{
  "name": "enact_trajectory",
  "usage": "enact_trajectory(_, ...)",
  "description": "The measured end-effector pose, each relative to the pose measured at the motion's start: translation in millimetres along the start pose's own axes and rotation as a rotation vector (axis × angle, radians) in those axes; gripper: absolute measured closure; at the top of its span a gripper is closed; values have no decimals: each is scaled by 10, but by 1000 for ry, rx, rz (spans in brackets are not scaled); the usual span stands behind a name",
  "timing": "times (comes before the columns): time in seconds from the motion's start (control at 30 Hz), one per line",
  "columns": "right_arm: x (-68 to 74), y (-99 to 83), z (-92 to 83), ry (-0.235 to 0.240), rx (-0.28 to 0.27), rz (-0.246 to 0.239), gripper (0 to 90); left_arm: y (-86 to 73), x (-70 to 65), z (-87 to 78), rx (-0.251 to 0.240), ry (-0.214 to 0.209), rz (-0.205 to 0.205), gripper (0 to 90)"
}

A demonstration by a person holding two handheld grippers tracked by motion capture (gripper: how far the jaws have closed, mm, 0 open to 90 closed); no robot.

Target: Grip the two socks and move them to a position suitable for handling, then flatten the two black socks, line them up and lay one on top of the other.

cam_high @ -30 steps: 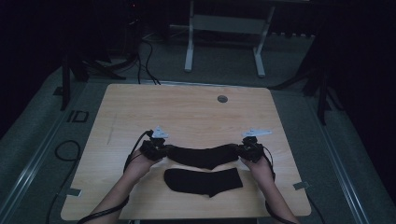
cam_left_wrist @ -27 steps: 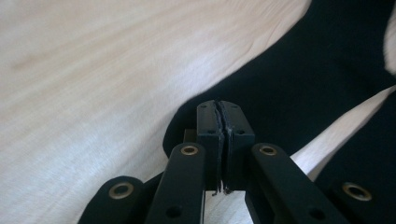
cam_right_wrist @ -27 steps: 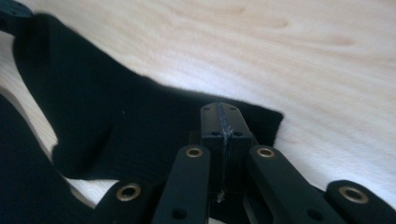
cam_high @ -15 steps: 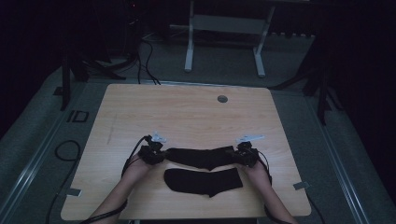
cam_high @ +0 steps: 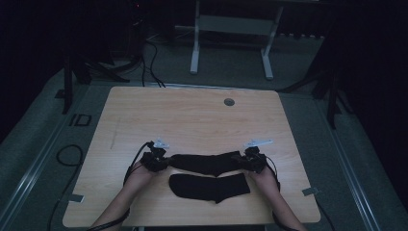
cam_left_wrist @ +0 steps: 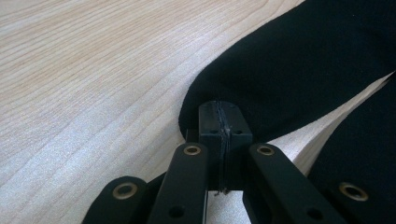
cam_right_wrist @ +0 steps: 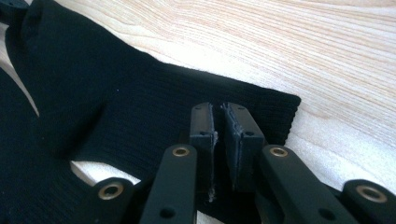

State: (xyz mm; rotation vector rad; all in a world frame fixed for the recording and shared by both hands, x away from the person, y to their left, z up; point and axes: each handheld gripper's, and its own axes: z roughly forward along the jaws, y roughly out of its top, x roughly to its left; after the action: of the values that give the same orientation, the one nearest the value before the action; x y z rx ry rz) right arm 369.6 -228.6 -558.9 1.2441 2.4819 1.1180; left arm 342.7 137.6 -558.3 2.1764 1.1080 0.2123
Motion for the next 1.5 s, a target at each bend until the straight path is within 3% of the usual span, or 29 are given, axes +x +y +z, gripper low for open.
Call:
enact_trajectory(0.03,-5,9,2,9,2,6,772,-1,2,-6,-4,-5,-4,868)
enact_trajectory(0.13,20,50,-27,16,10,-3,695,-2,-2,-50,-33,-29,-19,696)
enact_trajectory(0.27,23,108,-178,35,-33,5,578,11,-42,-195,-61,-31,-5,467)
enact_trajectory(0.33,40,116,-261,35,-42,2,544,-3,-87,-305,-84,-27,1,449)
enact_trajectory(0.37,66,107,-322,31,-49,-7,524,-13,-101,-337,-86,-24,1,393)
enact_trajectory(0.57,150,-39,-504,3,-44,-34,477,-159,-224,-507,-89,-49,0,376)
enact_trajectory(0.8,209,-255,-591,-45,-5,-47,470,-303,-344,-556,-71,-81,-11,403)
enact_trajectory(0.97,250,-379,-611,-45,-3,-29,463,-428,-396,-455,-34,-84,-38,403)
enact_trajectory(1.17,333,-440,-549,-74,30,-54,464,-470,-410,-325,-16,-104,-47,420)
enact_trajectory(1.27,361,-460,-509,-82,45,-69,490,-471,-423,-281,-11,-110,-31,496)
enact_trajectory(1.37,397,-471,-483,-92,66,-87,529,-467,-428,-258,-22,-116,-41,546)
enact_trajectory(1.5,459,-503,-446,-112,89,-118,600,-455,-450,-239,-22,-89,-11,662)
